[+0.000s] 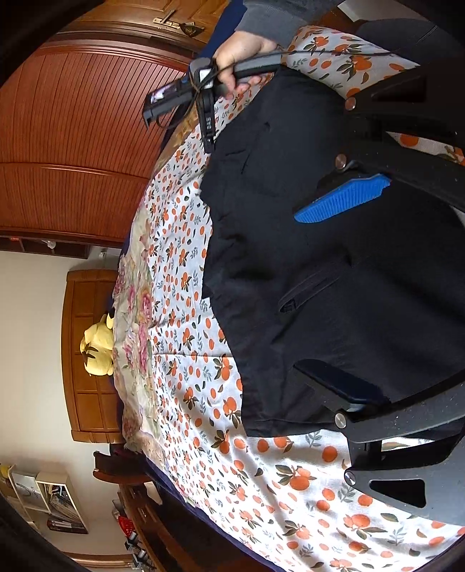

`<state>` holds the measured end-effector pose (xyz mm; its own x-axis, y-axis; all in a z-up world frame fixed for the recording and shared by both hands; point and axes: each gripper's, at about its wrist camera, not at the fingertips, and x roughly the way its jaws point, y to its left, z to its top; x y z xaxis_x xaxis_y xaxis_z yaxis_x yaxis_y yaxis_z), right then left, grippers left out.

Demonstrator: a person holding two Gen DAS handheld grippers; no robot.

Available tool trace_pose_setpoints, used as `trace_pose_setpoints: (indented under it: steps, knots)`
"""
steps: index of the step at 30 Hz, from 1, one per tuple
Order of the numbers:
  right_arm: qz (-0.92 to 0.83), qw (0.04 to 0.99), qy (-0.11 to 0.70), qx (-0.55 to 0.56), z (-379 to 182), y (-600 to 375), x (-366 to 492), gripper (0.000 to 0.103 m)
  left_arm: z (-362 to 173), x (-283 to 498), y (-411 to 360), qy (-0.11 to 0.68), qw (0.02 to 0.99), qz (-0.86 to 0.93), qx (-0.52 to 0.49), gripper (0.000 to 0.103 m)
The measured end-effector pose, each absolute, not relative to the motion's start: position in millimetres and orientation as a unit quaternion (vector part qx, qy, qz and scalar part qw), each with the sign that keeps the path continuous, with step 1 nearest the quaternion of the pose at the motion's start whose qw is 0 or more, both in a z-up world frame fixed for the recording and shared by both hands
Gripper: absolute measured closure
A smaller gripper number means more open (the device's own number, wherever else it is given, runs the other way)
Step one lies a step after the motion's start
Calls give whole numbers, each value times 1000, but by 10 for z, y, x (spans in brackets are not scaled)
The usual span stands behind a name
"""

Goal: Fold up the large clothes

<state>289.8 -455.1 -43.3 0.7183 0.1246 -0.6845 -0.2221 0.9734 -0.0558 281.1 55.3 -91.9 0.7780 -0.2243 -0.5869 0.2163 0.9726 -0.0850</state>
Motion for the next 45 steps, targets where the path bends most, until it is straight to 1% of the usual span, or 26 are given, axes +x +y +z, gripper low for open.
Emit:
trace_pose_setpoints:
  steps: [5,7,10,17,22,26,30,36,42,45]
  knots:
    - [135,927,346,-56,-364,-4640,2205,60,-919,2729,406,308,943,-125,5,24]
    - [145,928,337,-62,-377,-4677,1929,53,-926,2683,338,306,943,-128,11,23]
    - [161,930,325,-56,-407,-4747,1683,47,-937,2628,252,306,943,-132,12,23]
    - [210,933,285,-64,-551,-4620,1547,47,-963,2515,71,306,942,-137,14,23]
    - [218,918,322,-81,-869,-4634,1614,47,-1050,2439,-63,314,939,-142,15,24]
    - [225,904,348,-106,-976,-4590,1735,47,-1099,2412,-158,320,936,-146,20,23]
    - [219,908,339,-110,-954,-4559,1763,47,-1132,2396,-207,325,934,-147,16,24]
    - [211,919,316,-107,-933,-4558,1558,47,-1187,2383,-256,328,934,-143,19,23]
    - [189,937,278,-97,-853,-4728,1371,47,-1270,2394,-291,335,932,-135,33,24]
    - [187,936,284,-89,-878,-4785,1359,47,-1299,2402,-290,337,931,-136,35,24]
